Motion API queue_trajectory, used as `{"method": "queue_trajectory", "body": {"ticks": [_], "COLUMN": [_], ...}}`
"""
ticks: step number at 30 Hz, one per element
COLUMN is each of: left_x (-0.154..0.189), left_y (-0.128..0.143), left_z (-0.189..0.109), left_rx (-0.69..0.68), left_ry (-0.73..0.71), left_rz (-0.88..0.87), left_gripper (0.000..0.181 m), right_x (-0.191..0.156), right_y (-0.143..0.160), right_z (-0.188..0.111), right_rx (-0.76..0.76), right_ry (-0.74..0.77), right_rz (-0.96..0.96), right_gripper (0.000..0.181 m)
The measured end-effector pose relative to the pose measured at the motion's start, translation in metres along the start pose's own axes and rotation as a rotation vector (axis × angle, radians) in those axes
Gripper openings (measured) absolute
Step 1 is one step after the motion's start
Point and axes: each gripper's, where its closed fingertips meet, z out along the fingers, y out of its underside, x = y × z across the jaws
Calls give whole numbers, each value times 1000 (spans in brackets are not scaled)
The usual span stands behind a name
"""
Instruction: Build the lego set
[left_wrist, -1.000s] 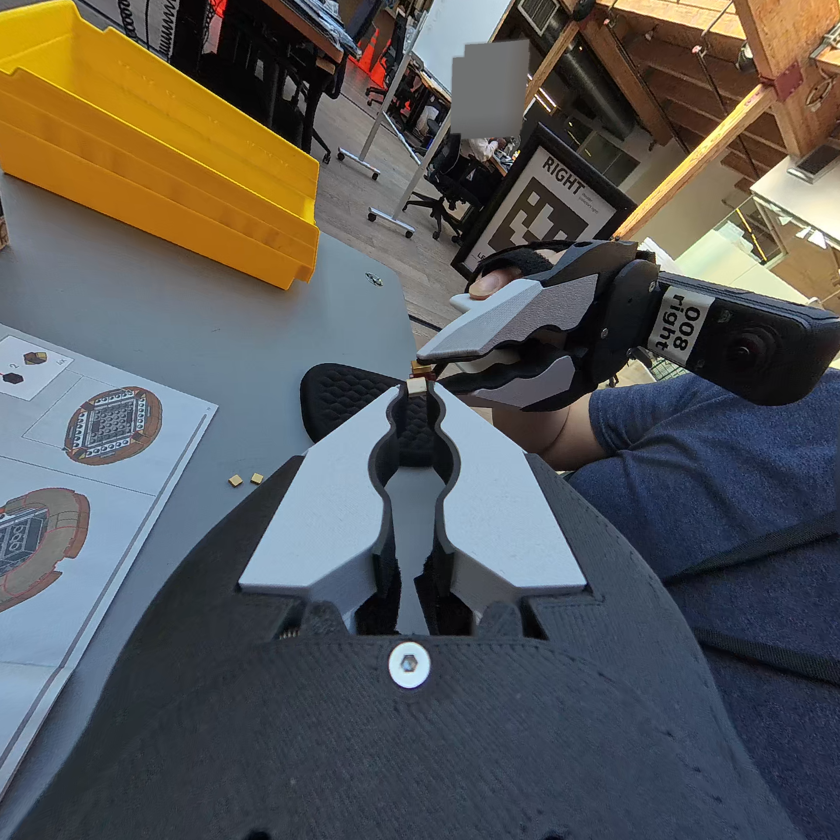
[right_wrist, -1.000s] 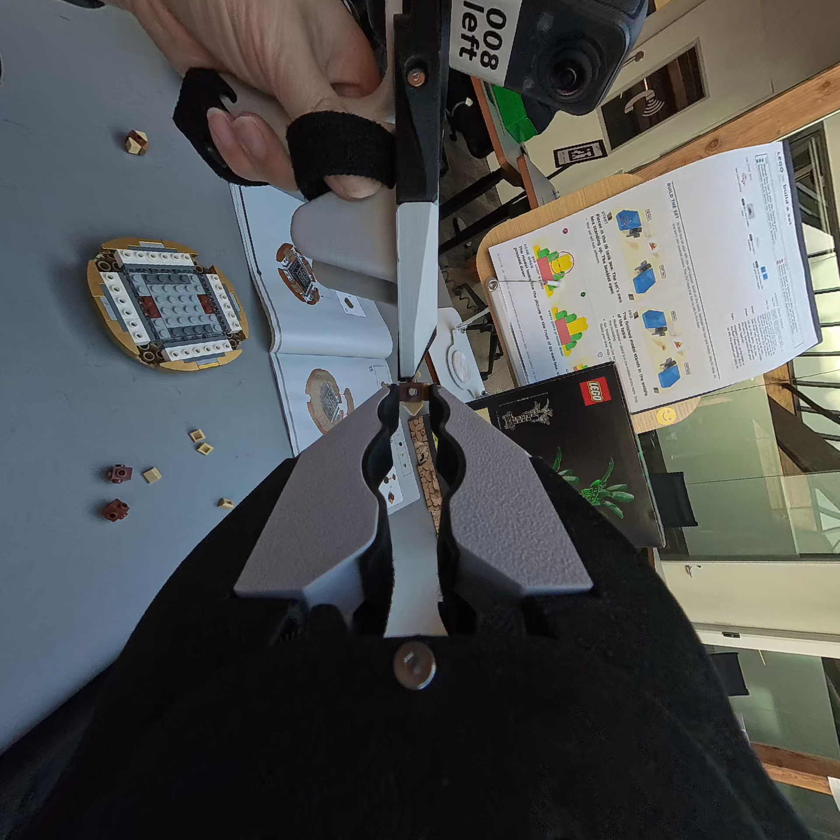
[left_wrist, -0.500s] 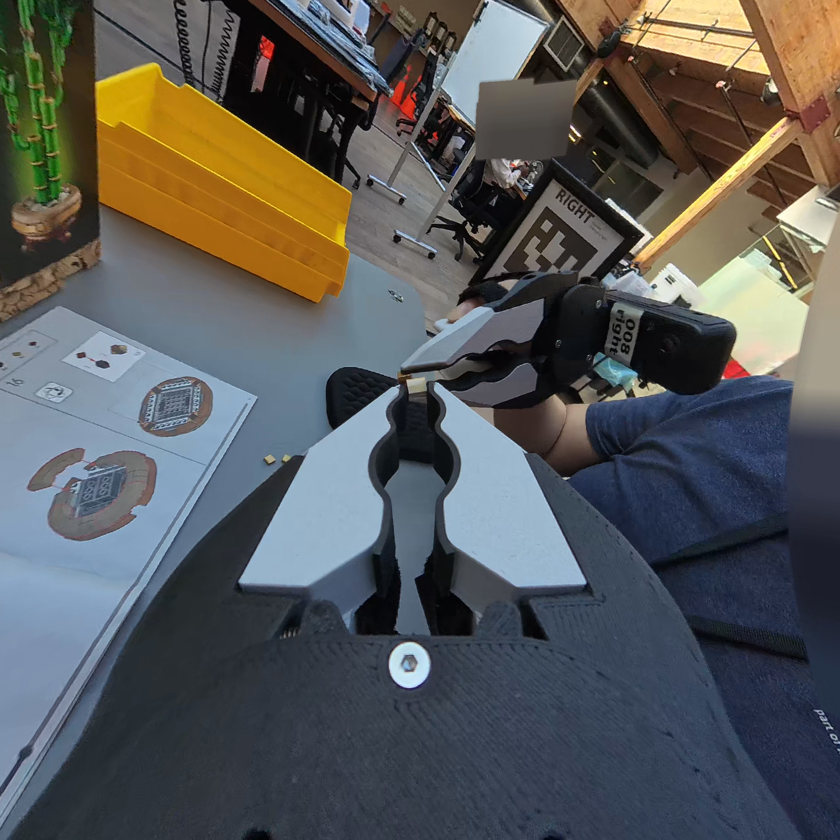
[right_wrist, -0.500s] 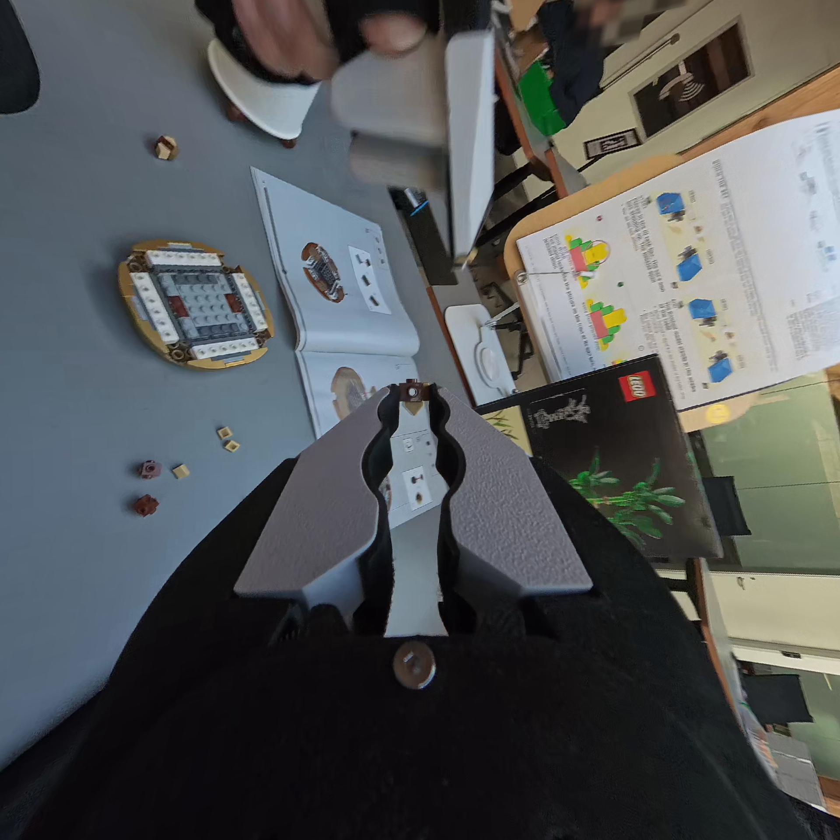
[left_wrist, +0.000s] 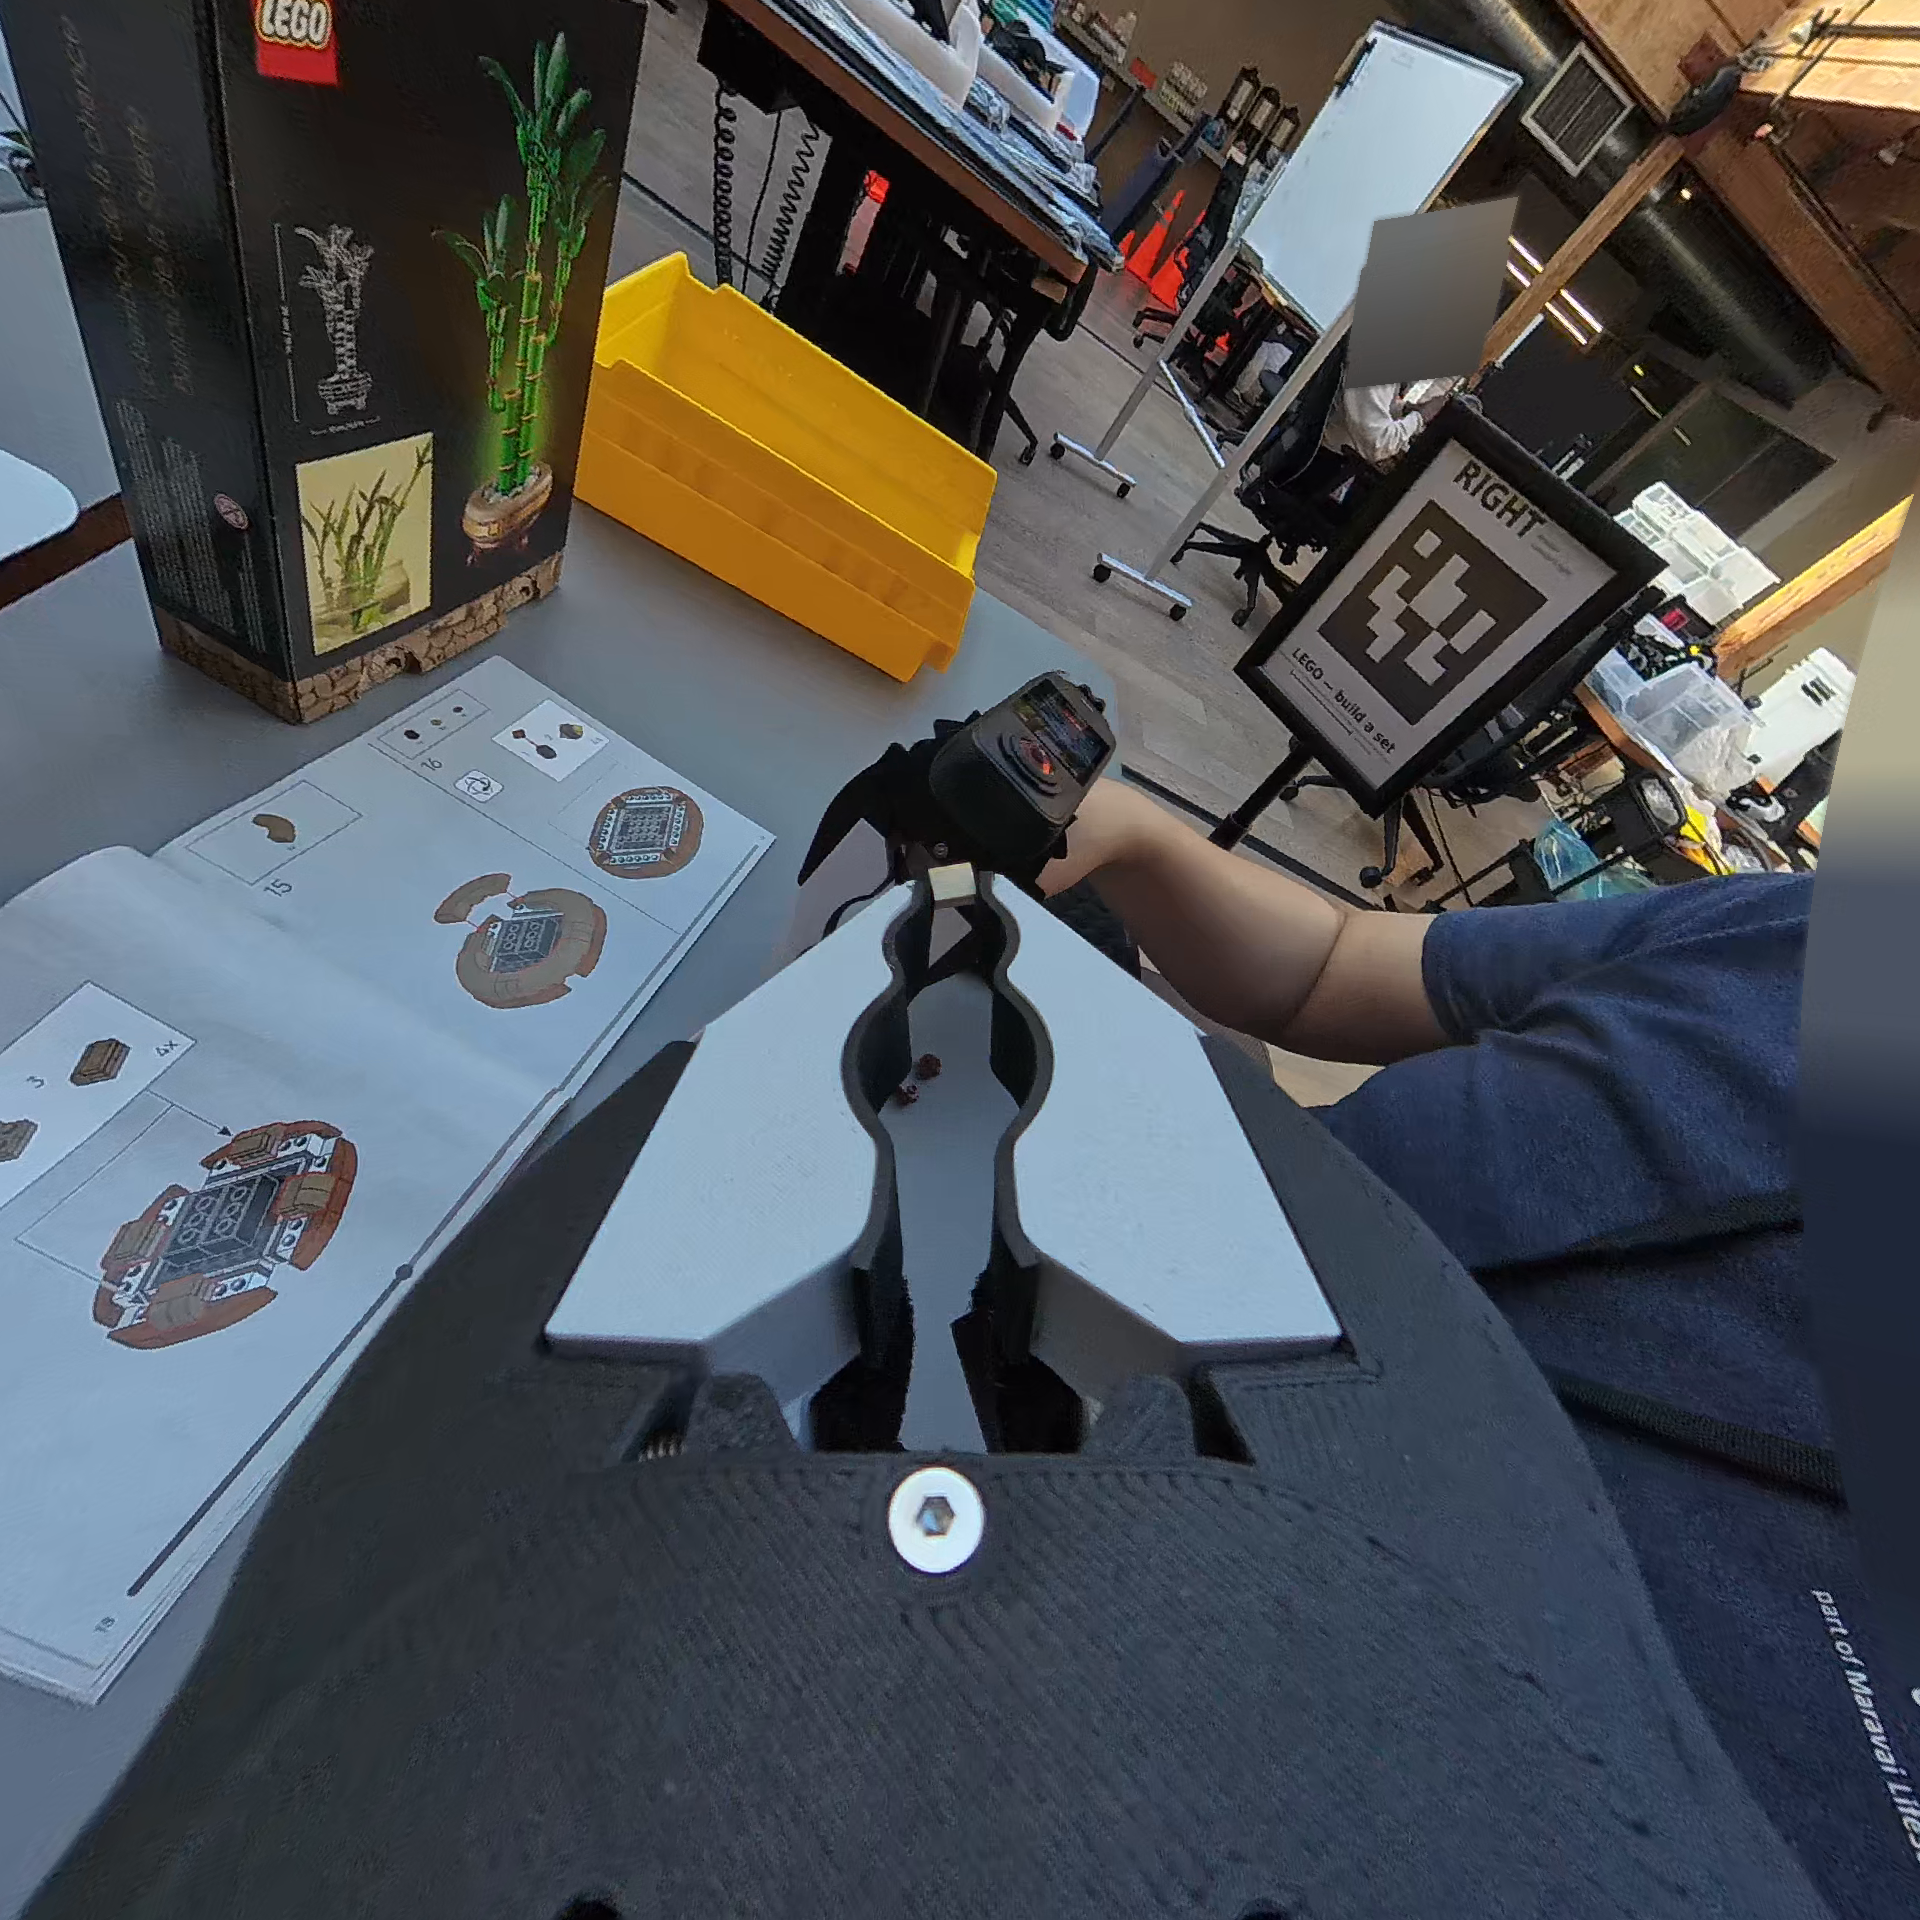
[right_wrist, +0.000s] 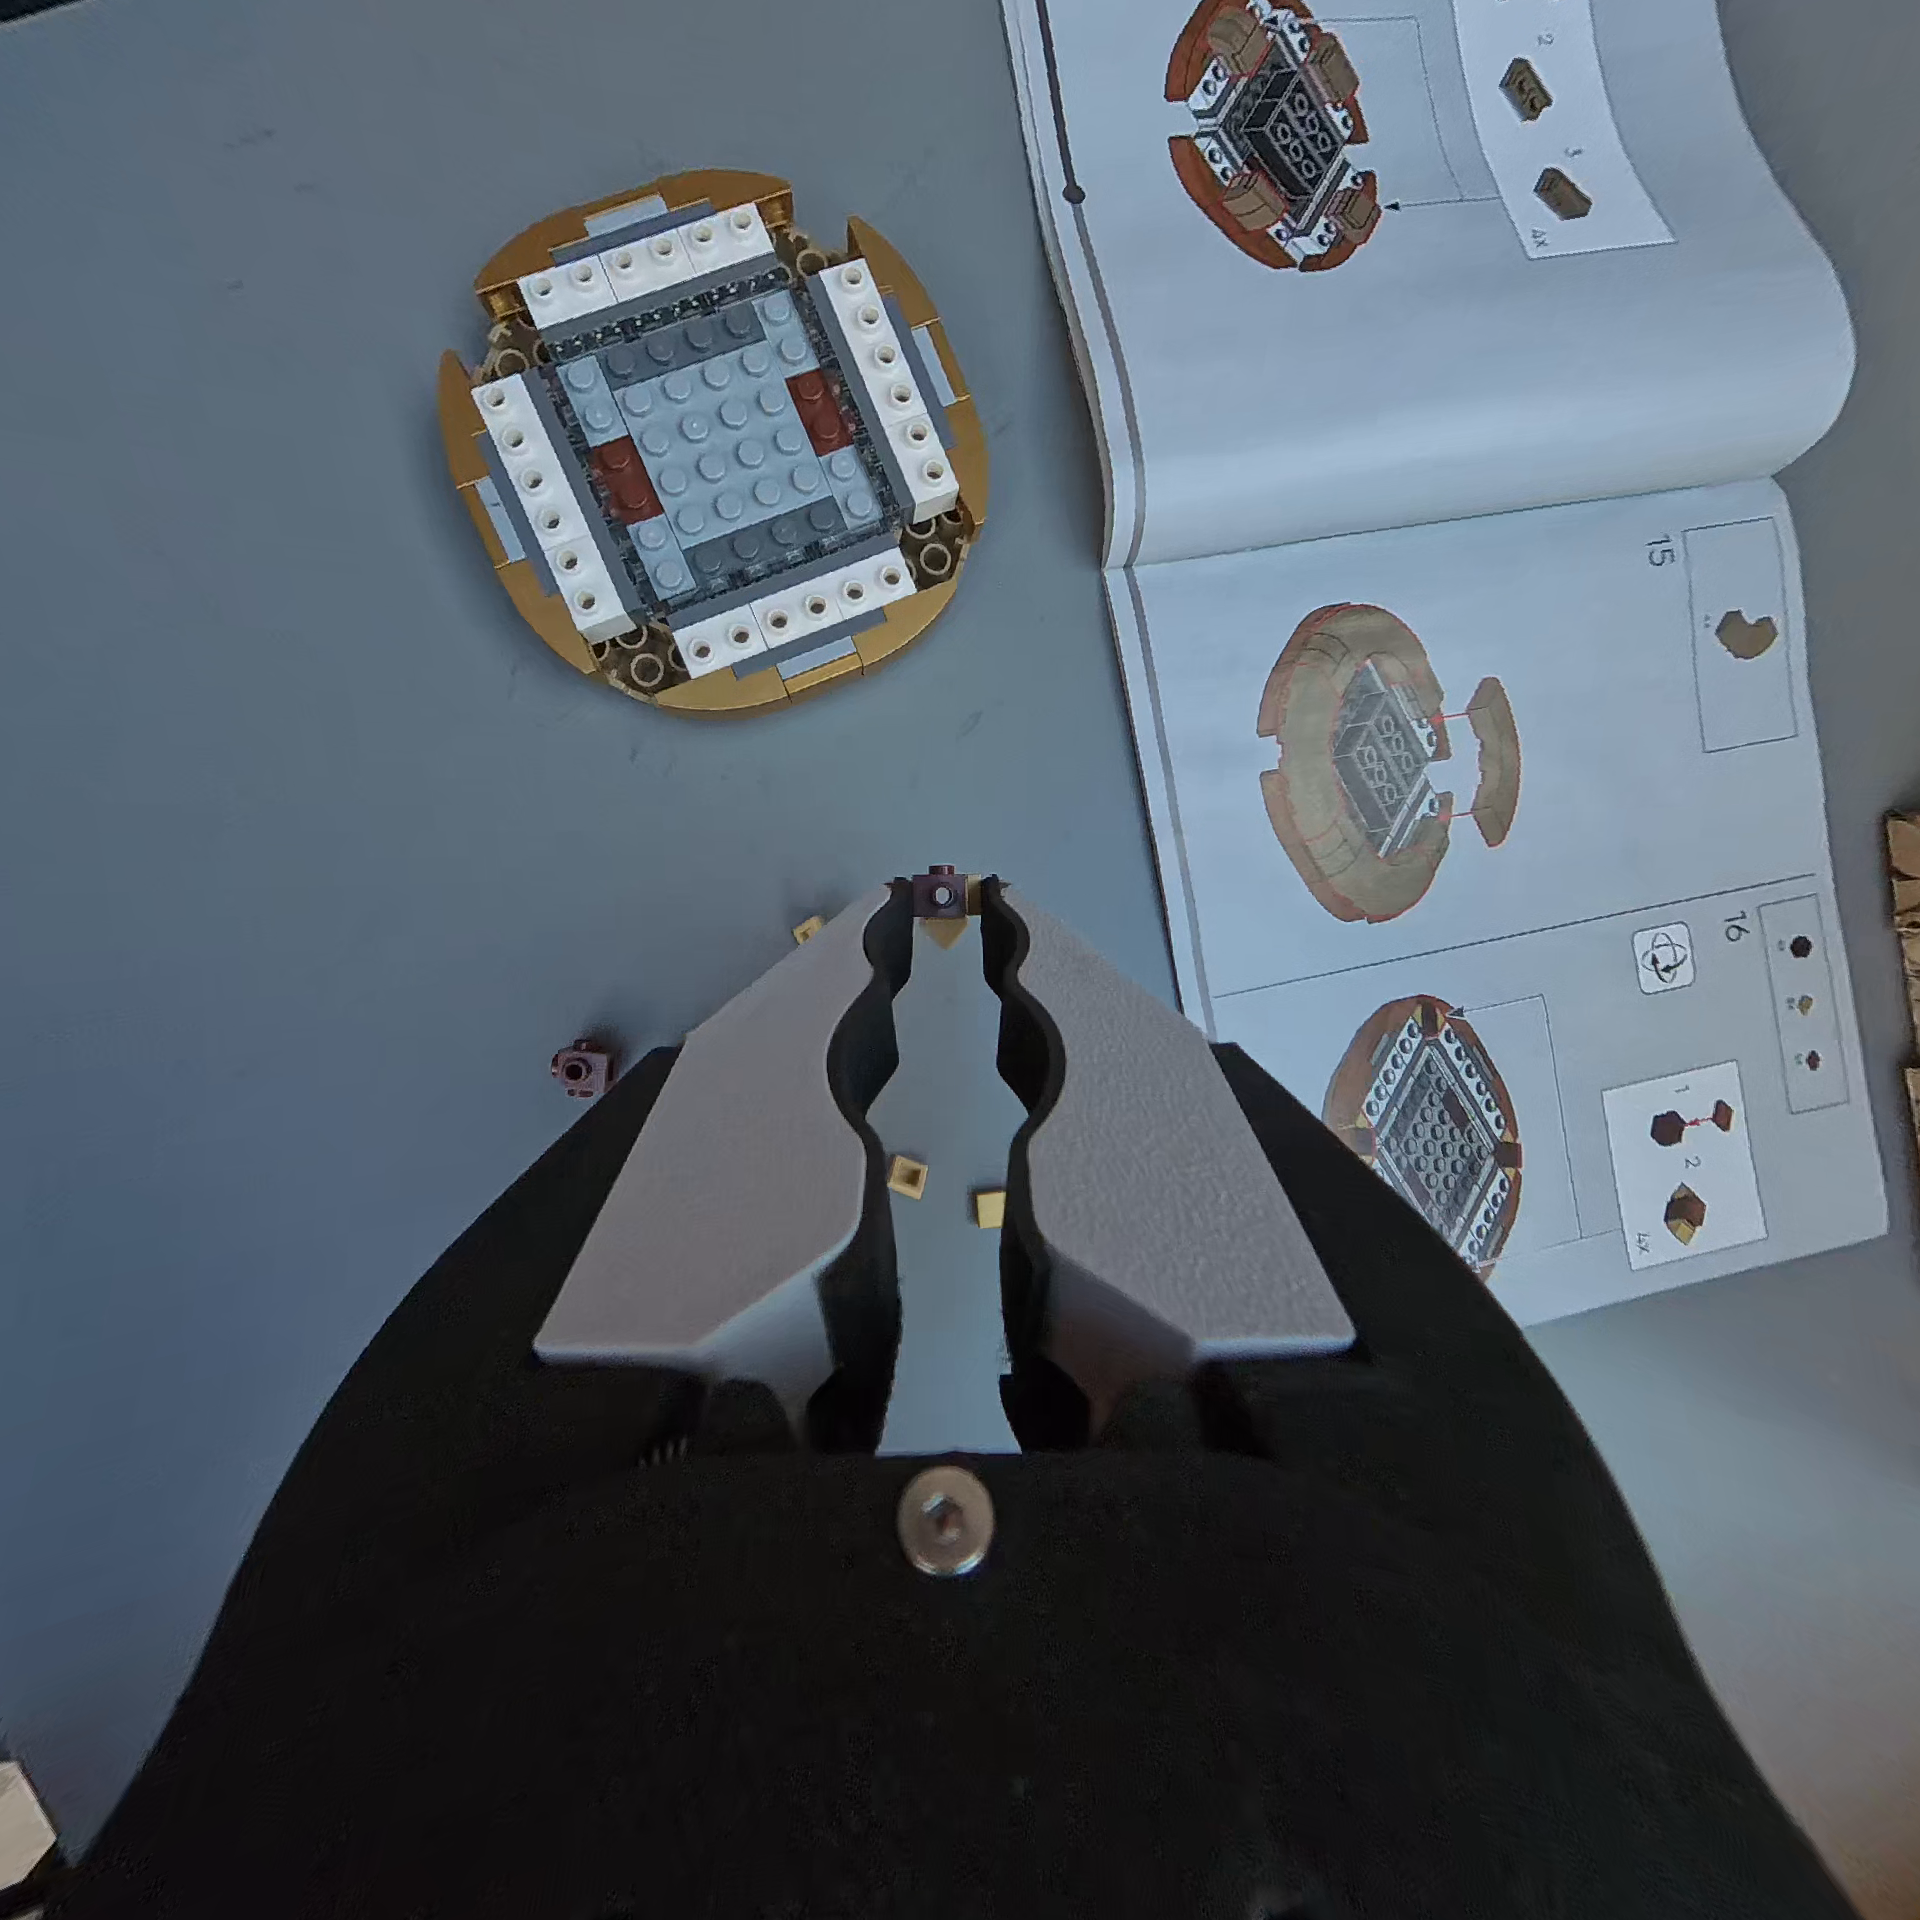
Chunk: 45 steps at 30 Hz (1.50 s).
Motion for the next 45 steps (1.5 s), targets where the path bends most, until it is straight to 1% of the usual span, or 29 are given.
{"method": "queue_trajectory", "body": {"ticks": [8, 12, 14, 15, 17, 20, 22, 25, 27, 28, 31, 34, 37, 40, 45], "left_x": [0, 0, -1, -1, 1, 3, 4, 13, 20, 24, 37, 47, 48, 51, 54], "left_y": [10, 10, 11, 10, 10, 10, 10, 9, 9, 8, 9, 10, 11, 12, 15], "left_z": [17, 18, 19, 19, 21, 29, 40, 59, 70, 74, 81, 83, 86, 87, 92], "left_rx": [-67, -69, -72, -70, -64, -64, -56, -46, -39, -36, -38, -41, -48, -53, -69], "left_ry": [27, 27, 29, 33, 53, 107, 162, 280, 349, 383, 466, 514, 502, 515, 521], "left_rz": [-12, -15, -17, -20, -30, -56, -85, -134, -165, -175, -193, -183, -167, -164, -159], "left_gripper": [6, 6, 6, 6, 6, 6, 6, 6, 6, 7, 7, 7, 7, 7, 7], "right_x": [1, 1, 1, 1, 2, 10, 19, 13, 4, 0, -8, -12, -16, -19, -23], "right_y": [9, 8, 8, 6, -1, -18, -39, -78, -94, -100, -110, -112, -113, -111, -107], "right_z": [21, 22, 21, 18, 6, -25, -57, -114, -137, -144, -160, -167, -173, -178, -182], "right_rx": [-91, -68, -45, -19, 65, 233, 379, 605, 669, 687, 725, 727, 745, 761, 793], "right_ry": [-17, -22, -24, -26, -24, 42, 168, 367, 440, 454, 514, 544, 549, 537, 509], "right_rz": [-43, -41, -31, -26, -11, -27, -85, -242, -314, -338, -398, -427, -430, -413, -376], "right_gripper": [13, 14, 23, 24, 25, 27, 27, 27, 27, 28, 28, 24, 21, 12, 11]}}
